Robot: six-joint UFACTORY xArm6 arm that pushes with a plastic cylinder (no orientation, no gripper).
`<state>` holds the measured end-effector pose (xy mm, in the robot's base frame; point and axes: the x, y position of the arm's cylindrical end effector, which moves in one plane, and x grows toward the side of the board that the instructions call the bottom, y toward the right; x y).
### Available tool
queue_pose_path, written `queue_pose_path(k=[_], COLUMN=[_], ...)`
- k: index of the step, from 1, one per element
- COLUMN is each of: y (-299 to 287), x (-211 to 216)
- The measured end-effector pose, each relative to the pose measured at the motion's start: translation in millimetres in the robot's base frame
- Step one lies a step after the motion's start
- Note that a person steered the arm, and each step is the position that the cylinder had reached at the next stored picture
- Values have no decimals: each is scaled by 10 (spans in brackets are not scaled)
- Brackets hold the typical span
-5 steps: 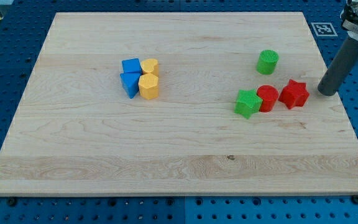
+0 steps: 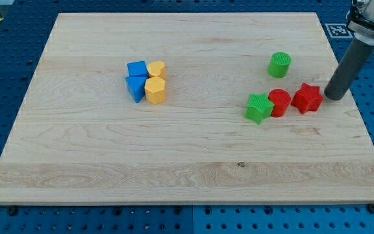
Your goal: Move the red star close to the red circle
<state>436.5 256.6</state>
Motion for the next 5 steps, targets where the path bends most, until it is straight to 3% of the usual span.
queue_pose_path(k=[5], y=[-308], x=[65])
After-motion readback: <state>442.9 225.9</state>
